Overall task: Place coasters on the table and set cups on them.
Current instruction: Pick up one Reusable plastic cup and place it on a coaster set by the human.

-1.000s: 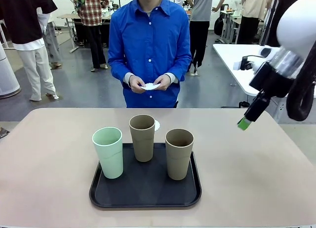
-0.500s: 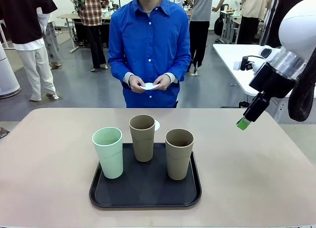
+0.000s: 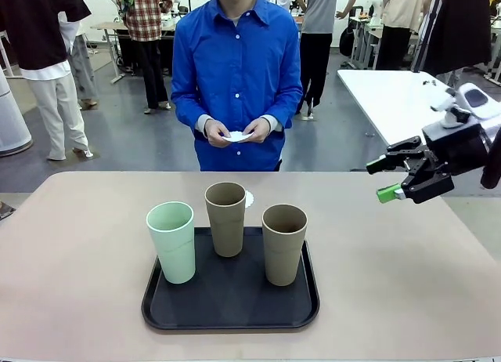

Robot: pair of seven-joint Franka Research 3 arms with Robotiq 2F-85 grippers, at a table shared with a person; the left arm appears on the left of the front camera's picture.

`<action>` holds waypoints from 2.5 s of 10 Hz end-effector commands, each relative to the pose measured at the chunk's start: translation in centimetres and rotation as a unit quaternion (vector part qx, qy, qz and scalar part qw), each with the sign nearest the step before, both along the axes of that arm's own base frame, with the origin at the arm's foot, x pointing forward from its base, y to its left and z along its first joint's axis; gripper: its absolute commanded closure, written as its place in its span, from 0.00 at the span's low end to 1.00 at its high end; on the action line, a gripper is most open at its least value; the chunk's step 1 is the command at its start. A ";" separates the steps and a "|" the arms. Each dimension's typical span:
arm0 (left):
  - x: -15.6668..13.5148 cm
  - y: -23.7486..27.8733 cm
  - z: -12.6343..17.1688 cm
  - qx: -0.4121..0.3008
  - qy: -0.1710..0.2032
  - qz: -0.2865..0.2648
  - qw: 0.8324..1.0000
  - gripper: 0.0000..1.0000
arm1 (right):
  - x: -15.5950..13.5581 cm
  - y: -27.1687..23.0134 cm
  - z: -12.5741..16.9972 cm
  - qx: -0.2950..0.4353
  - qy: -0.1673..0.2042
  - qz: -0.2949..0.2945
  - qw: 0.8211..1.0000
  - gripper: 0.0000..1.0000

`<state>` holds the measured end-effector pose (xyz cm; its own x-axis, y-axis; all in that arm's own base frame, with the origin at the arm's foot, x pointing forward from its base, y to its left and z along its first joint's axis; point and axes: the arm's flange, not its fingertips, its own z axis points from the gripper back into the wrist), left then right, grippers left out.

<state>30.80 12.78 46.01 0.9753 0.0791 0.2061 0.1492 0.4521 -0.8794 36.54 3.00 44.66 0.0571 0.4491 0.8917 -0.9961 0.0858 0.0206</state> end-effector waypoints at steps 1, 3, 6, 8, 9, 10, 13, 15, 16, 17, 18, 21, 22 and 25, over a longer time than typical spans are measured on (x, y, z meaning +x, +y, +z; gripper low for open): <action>0.0 0.1 0.1 -0.006 -0.006 0.000 1.000 0.00 | 1.8 0.1 -4.0 0.118 0.039 0.055 0.991 0.00; 0.0 0.1 0.1 -0.006 -0.006 0.000 1.000 0.00 | 1.4 0.0 -6.6 0.140 0.038 0.058 0.988 0.00; 0.0 0.1 0.1 -0.006 -0.006 0.000 1.000 0.00 | 1.2 0.4 -10.3 0.101 0.036 0.045 0.993 0.00; 0.0 0.1 0.1 -0.006 -0.006 0.000 1.000 0.00 | 1.3 1.1 -12.2 0.073 0.043 0.039 0.996 0.00; 0.0 0.1 0.1 -0.006 -0.006 0.000 1.000 0.00 | 1.4 1.5 -13.1 0.055 0.050 0.035 0.997 0.00; 0.0 0.1 0.1 -0.006 -0.006 0.000 1.000 0.00 | 1.4 1.8 -13.4 0.028 0.042 0.042 0.998 0.00; 0.0 0.1 0.1 -0.006 -0.006 0.000 1.000 0.00 | 1.5 1.0 -12.2 0.073 0.054 0.038 0.995 0.00; 0.0 0.1 0.1 -0.006 -0.006 0.000 1.000 0.00 | 1.5 1.0 -12.2 0.073 0.054 0.038 0.995 0.00; 0.0 0.1 0.1 -0.006 -0.006 0.000 1.000 0.00 | 1.6 1.0 -12.5 0.065 0.056 0.039 0.996 0.00; 0.0 0.1 0.1 -0.006 -0.006 0.000 1.000 0.00 | 2.2 1.3 -13.4 0.104 0.051 0.037 0.993 0.00; 0.0 0.1 0.1 -0.006 -0.006 0.000 1.000 0.00 | 2.2 1.4 -13.9 0.128 0.042 0.060 0.989 0.00; 0.0 0.1 0.1 -0.006 -0.006 0.000 1.000 0.00 | 1.8 2.1 -14.7 0.157 0.017 0.076 0.984 0.00; 0.0 0.1 0.1 -0.006 -0.006 0.000 1.000 0.00 | 1.8 2.9 -15.4 0.154 0.020 0.079 0.985 0.00; 0.0 0.1 0.1 -0.006 -0.006 0.000 1.000 0.00 | 2.3 5.1 -17.5 0.121 0.048 0.043 0.991 0.00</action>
<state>30.80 12.77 46.02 0.9755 0.0784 0.2058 0.1493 0.4517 -0.8796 38.10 6.68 27.83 0.0957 0.2126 0.9724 -0.9922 -0.0585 0.1104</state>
